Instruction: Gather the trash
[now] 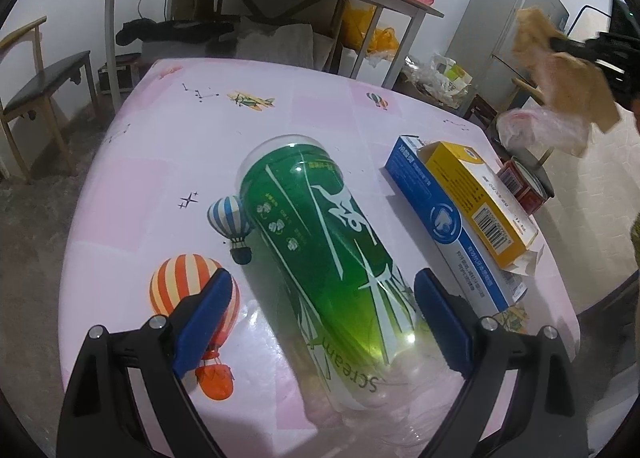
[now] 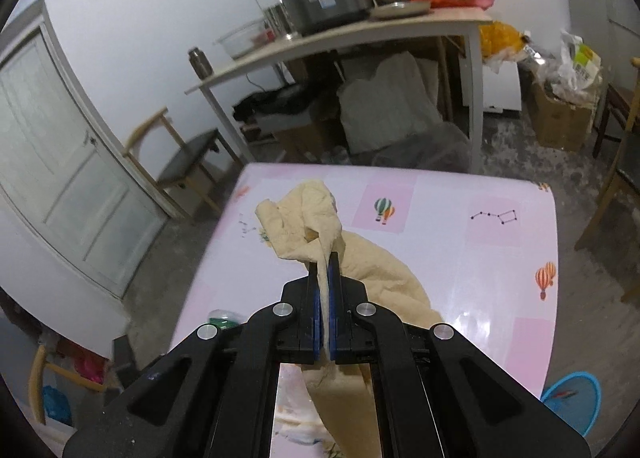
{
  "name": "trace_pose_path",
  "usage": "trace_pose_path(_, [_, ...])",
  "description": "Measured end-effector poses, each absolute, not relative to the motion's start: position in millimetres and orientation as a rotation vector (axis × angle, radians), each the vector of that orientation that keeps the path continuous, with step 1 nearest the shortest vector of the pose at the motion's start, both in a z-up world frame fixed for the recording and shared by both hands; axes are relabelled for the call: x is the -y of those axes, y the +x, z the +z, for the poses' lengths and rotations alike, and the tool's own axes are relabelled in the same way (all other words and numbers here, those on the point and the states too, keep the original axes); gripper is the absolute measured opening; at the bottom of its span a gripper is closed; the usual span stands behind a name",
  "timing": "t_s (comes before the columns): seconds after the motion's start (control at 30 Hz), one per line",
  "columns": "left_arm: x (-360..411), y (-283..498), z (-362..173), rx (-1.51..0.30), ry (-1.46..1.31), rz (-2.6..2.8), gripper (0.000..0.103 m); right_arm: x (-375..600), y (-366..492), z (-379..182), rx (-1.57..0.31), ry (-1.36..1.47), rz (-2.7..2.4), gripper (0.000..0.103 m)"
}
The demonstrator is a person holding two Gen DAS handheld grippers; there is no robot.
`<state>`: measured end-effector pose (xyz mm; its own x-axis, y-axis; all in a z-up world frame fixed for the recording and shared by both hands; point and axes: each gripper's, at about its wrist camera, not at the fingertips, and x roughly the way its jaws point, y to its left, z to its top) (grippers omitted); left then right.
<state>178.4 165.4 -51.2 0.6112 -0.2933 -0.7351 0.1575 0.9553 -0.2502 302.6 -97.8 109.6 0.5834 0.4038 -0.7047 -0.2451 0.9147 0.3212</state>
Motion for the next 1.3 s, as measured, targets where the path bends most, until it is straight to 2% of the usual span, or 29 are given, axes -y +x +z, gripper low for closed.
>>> trace_pose_path(0.2, [-164,171,-49,-0.853,-0.156,-0.254,0.09,110,256,129,-0.793,0.234,0.409,0.002])
trace_pose_path(0.63, [-166,154,-27,-0.766,-0.108,-0.182,0.09,151,181,120,-0.753,0.461,0.462,0.002])
trace_pose_path(0.87, [-151,121,12,-0.651,-0.099,-0.268,0.09,161,168,66,-0.835,0.536,0.401,0.002])
trace_pose_path(1.03, [-100,103,17,-0.696,-0.164,-0.568,0.089,168,173,-1,-0.96,0.526,0.265,0.002])
trace_pose_path(1.3, [7,75,-4,-0.709,0.079,-0.819,0.07,180,178,-62,-1.056,0.539,0.178,0.002])
